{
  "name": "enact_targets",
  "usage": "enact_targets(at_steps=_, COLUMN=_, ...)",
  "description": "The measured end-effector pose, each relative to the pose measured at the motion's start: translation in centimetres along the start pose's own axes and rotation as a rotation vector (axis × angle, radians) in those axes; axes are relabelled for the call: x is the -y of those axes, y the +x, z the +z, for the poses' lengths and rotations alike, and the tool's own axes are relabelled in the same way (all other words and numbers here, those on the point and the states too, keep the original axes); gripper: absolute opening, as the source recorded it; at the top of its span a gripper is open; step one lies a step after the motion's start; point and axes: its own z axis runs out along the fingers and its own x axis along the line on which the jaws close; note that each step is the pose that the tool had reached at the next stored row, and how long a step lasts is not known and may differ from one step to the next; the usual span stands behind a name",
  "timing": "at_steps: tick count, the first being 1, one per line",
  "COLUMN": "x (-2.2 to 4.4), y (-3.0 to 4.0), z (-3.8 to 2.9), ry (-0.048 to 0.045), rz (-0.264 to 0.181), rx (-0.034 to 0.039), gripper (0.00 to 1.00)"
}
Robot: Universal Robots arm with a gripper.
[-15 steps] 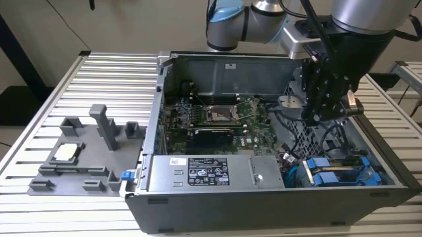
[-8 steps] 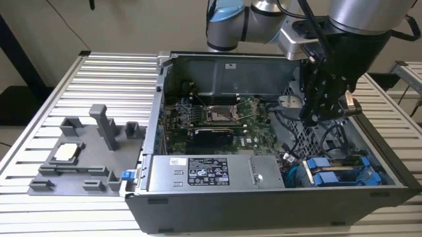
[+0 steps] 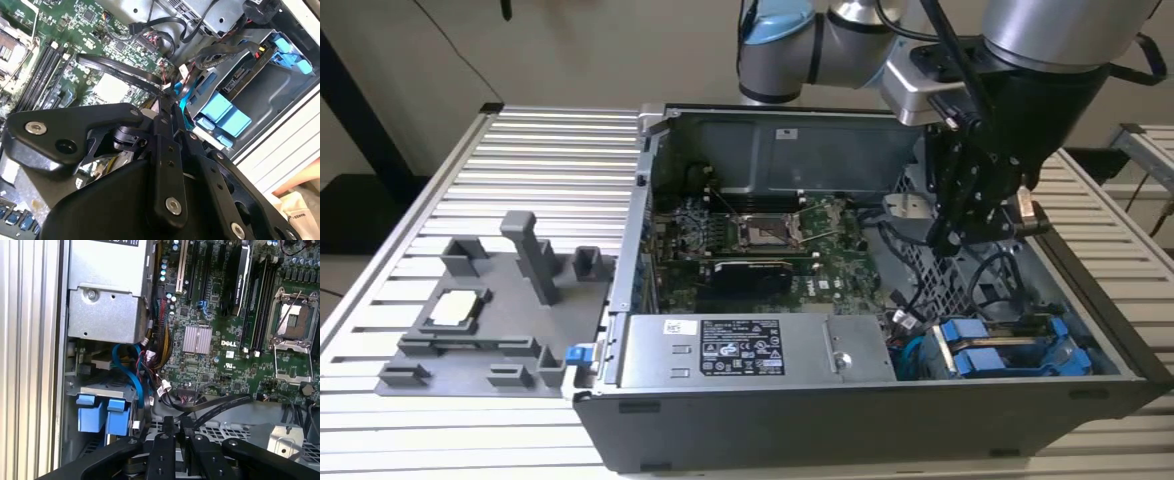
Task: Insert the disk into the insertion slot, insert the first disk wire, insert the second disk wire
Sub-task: 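Insert the first disk wire, then insert the second disk wire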
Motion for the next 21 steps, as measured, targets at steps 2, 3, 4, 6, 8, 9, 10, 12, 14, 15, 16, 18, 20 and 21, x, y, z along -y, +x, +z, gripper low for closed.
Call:
enact_targets(at_steps=2, x=0.0, y=0.0, z=0.01, ry=0.0, rz=0.0, rx=0.0002, gripper=0.17)
enact_targets(at_steps=3, x=0.0, y=0.0, z=0.01, ry=0.0, rz=0.0, rx=0.0001, gripper=0.17)
enact_targets(at_steps=4, x=0.0, y=0.0, z=0.01, ry=0.0, rz=0.0, rx=0.0001, gripper=0.17)
enact_targets(at_steps=6, x=0.0, y=0.0, z=0.04, ry=-0.0001, rz=0.0, rx=-0.0002, gripper=0.16)
enact_targets(at_steps=8, x=0.02, y=0.0, z=0.05, ry=0.0, rz=0.0, rx=-0.0001, gripper=0.16)
enact_targets(at_steps=9, x=0.02, y=0.0, z=0.05, ry=-0.0001, rz=0.0, rx=-0.0001, gripper=0.16)
enact_targets(at_steps=10, x=0.03, y=0.0, z=0.05, ry=-0.0001, rz=0.0, rx=-0.0001, gripper=0.16)
enact_targets(at_steps=12, x=0.03, y=0.0, z=0.05, ry=0.0, rz=0.0, rx=-0.0001, gripper=0.16)
enact_targets(at_steps=14, x=0.04, y=0.0, z=0.04, ry=-0.0001, rz=0.0, rx=-0.0003, gripper=0.16)
enact_targets(at_steps=15, x=0.05, y=0.0, z=0.05, ry=-0.0001, rz=0.0, rx=-0.0003, gripper=0.16)
enact_targets(at_steps=16, x=0.05, y=0.0, z=0.05, ry=-0.0001, rz=0.0, rx=-0.0005, gripper=0.16)
enact_targets(at_steps=18, x=0.06, y=-0.04, z=0.06, ry=-0.0003, rz=-0.001, rx=-0.0028, gripper=0.17)
enact_targets(at_steps=20, x=0.04, y=-0.13, z=0.07, ry=0.0009, rz=-0.001, rx=-0.0045, gripper=0.24)
enact_targets(at_steps=21, x=0.03, y=-0.17, z=0.08, ry=0.0023, rz=-0.001, rx=-0.0053, gripper=0.24)
